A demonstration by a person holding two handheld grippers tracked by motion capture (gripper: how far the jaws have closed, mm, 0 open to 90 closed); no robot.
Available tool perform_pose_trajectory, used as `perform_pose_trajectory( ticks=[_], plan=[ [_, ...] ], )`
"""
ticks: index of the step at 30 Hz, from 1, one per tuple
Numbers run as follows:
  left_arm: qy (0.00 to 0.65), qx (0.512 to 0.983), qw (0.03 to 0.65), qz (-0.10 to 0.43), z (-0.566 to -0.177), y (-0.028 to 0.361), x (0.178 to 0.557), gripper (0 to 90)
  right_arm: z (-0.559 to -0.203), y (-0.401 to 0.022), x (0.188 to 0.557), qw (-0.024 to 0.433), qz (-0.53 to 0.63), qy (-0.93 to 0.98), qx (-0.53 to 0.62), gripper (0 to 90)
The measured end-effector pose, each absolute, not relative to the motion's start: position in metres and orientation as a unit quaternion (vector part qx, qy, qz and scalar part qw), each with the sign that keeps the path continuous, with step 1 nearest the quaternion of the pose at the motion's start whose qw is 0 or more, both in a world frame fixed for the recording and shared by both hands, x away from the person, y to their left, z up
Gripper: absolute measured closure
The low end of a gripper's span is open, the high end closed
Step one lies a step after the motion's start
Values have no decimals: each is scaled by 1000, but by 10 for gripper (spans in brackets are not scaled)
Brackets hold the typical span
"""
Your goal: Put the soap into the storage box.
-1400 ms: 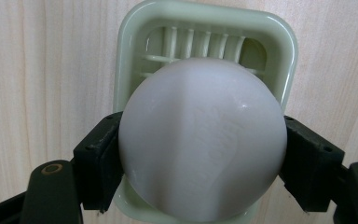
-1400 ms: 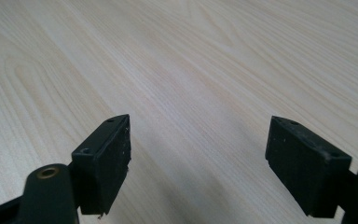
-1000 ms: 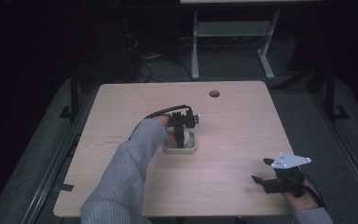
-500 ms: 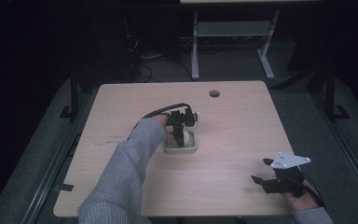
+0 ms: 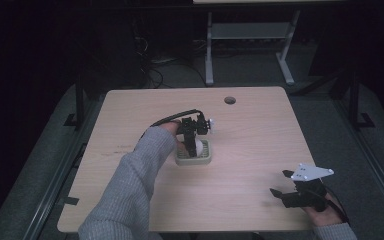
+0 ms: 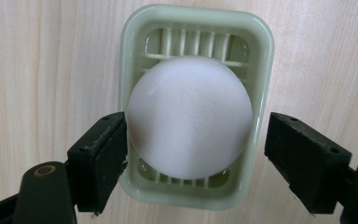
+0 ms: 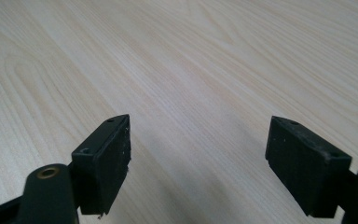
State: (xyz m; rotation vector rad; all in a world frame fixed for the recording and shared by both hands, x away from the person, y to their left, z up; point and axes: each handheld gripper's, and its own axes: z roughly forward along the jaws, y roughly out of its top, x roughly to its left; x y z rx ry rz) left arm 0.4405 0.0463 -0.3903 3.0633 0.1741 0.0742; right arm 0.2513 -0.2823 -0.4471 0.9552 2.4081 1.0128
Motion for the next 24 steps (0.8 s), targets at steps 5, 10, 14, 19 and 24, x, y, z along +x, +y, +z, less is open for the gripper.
perform_pose_trajectory(
  ticks=[5, 10, 14, 19, 24],
  plan=[
    [58, 997, 32, 27, -385, 52, 437, 209, -447, -282, 251, 177, 359, 851, 339, 216],
    [65, 996, 48, 27, -382, 60, 432, 211, -447, -282, 251, 178, 359, 851, 339, 216],
    [68, 996, 54, 26, -382, 65, 426, 208, -447, -282, 252, 180, 359, 852, 337, 216],
    [71, 995, 57, 28, -381, 73, 422, 206, -447, -283, 252, 179, 358, 851, 340, 216],
    [73, 995, 56, 29, -380, 80, 415, 206, -448, -282, 252, 179, 357, 850, 342, 216]
  ],
)
